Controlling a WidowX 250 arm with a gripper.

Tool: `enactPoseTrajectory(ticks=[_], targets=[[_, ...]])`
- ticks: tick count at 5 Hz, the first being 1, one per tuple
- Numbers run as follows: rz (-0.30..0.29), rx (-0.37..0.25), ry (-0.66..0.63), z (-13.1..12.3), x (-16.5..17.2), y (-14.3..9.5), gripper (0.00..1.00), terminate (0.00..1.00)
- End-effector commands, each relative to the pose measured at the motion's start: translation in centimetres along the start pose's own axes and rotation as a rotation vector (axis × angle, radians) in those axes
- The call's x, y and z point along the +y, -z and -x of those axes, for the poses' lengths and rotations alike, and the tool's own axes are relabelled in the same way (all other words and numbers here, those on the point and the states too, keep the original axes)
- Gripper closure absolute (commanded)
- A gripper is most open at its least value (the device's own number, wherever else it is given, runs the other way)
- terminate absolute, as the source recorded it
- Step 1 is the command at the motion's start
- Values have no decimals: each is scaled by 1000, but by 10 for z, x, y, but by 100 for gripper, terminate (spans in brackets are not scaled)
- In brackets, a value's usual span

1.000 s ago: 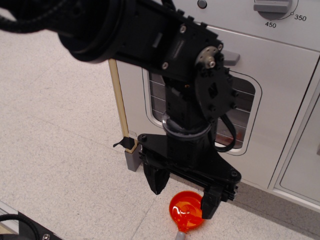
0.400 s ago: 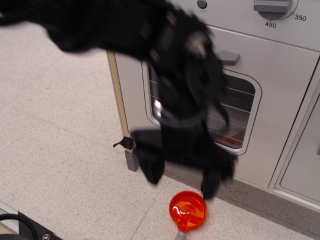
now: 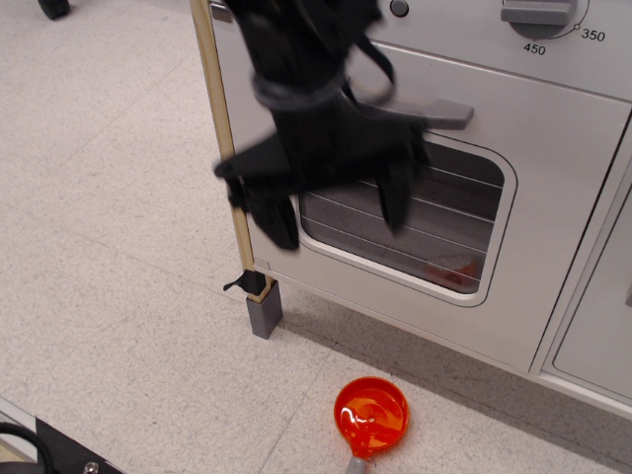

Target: Open oven

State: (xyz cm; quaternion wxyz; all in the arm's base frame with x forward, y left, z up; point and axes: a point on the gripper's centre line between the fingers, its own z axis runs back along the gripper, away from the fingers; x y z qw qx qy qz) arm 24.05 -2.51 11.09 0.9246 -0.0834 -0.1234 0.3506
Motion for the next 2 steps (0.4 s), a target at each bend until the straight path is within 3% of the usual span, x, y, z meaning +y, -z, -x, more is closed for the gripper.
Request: enactPoseTrajectory(ticks=[1,2], targets=[[127,-115,-495,-51,19,6,0,0],[108,-164,-744,-61,22,19,0,0]])
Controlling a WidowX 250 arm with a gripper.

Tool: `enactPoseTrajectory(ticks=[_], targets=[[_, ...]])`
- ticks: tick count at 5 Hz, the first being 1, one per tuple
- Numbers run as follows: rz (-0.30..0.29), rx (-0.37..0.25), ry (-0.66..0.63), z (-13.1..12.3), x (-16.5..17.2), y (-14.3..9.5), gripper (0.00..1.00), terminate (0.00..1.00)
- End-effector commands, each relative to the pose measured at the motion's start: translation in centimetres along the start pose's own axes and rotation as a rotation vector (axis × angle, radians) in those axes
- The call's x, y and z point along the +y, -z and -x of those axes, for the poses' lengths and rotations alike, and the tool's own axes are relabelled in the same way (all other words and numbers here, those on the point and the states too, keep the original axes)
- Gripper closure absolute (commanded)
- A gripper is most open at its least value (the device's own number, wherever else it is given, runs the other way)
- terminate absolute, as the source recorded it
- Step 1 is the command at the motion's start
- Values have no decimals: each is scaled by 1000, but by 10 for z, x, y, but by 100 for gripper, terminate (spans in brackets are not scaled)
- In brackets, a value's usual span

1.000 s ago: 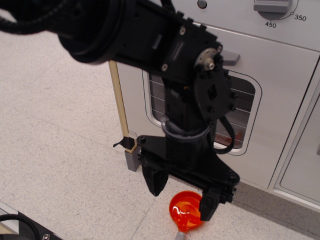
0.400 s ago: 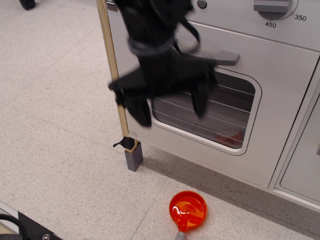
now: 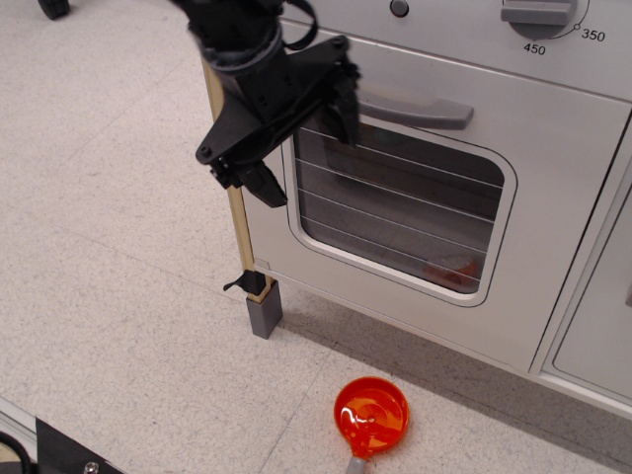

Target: Open oven

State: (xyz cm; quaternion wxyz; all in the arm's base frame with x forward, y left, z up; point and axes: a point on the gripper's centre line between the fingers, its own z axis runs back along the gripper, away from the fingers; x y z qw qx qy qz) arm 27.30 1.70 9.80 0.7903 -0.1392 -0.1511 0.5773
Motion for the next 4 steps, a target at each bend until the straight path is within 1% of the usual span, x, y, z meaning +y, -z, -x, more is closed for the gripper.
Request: enactPoseTrajectory(ticks=[1,2,3,4], targets=[[44,-48,-296,-22,-14,10,0,0],[89,-19,-327,-25,-30,9,0,0],[111,2,-333,-25,-42,14,0,0],[115,2,-366,-29,-55,28,0,0]])
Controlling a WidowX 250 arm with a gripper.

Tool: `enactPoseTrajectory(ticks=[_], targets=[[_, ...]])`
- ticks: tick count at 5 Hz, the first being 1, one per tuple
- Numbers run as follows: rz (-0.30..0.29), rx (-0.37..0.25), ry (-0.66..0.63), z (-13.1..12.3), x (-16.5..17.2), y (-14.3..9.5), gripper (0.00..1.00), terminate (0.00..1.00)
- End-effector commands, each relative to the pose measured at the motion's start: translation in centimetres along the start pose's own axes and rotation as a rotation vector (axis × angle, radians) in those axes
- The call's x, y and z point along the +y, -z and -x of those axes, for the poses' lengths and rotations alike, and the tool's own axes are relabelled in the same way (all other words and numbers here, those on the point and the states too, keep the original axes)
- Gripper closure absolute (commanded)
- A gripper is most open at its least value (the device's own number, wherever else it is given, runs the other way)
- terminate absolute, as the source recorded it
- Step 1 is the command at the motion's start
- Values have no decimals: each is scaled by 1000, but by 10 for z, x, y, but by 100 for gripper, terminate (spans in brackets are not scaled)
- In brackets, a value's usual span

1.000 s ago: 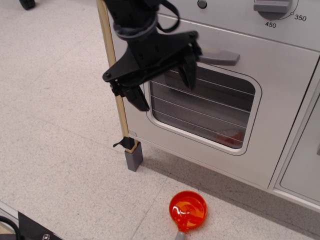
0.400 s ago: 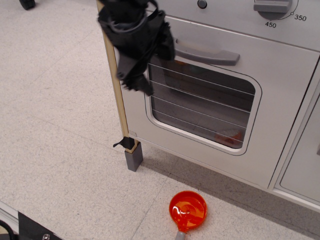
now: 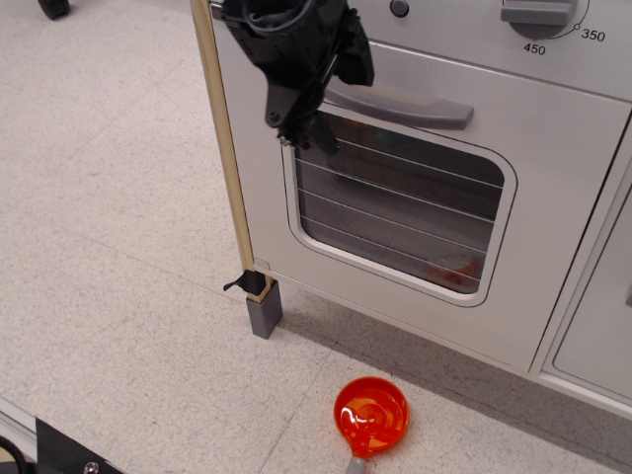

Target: Open oven

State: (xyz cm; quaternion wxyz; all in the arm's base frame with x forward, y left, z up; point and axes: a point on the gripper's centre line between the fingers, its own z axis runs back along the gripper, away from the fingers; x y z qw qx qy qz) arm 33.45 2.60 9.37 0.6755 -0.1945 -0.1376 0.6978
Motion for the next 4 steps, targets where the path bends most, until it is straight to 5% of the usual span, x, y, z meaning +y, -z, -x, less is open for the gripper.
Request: enactPoseTrajectory(ticks=[1,4], targets=[[40,-25,-15,0,-9,15,0,0],[-12,1,46,12,7,31,0,0]])
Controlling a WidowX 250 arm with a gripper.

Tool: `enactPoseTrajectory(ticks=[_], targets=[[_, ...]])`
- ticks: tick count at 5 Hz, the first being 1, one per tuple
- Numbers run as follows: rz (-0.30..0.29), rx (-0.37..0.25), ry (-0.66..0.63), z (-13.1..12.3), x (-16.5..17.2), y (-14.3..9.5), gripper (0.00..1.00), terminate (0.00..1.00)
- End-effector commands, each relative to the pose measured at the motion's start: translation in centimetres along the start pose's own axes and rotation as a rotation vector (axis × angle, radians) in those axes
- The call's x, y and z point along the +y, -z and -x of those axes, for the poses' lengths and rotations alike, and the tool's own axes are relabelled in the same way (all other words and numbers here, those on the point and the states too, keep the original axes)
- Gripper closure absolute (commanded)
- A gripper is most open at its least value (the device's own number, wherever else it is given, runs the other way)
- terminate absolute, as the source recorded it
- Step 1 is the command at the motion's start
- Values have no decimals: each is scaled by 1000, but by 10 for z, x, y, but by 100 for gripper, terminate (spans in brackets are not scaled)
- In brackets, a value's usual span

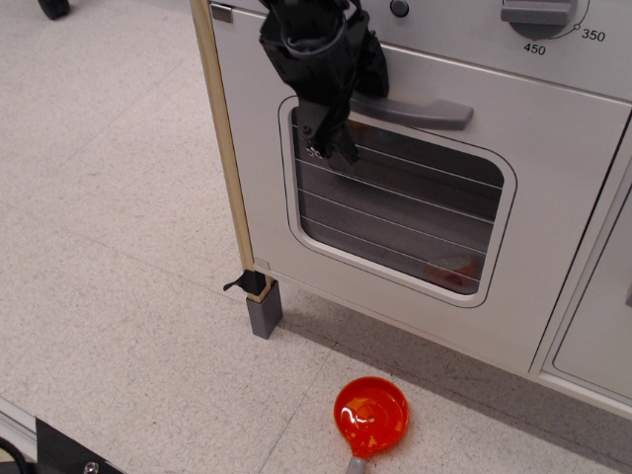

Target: Open oven

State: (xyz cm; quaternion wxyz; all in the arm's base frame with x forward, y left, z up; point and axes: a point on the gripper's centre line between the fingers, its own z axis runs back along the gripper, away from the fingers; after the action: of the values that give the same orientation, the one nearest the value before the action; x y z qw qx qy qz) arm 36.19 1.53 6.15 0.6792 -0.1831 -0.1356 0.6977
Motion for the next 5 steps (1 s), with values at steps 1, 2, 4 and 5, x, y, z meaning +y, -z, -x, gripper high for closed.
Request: enactPoseTrajectory(ticks=[1,2,4,5], targets=[[-12,9,57,3,28,-16,0,0],[-26,-3,90,-1,39,-21,0,0],[12,47,368,4,32,-60,0,0],[44,88,488,21,21,-75,0,0]])
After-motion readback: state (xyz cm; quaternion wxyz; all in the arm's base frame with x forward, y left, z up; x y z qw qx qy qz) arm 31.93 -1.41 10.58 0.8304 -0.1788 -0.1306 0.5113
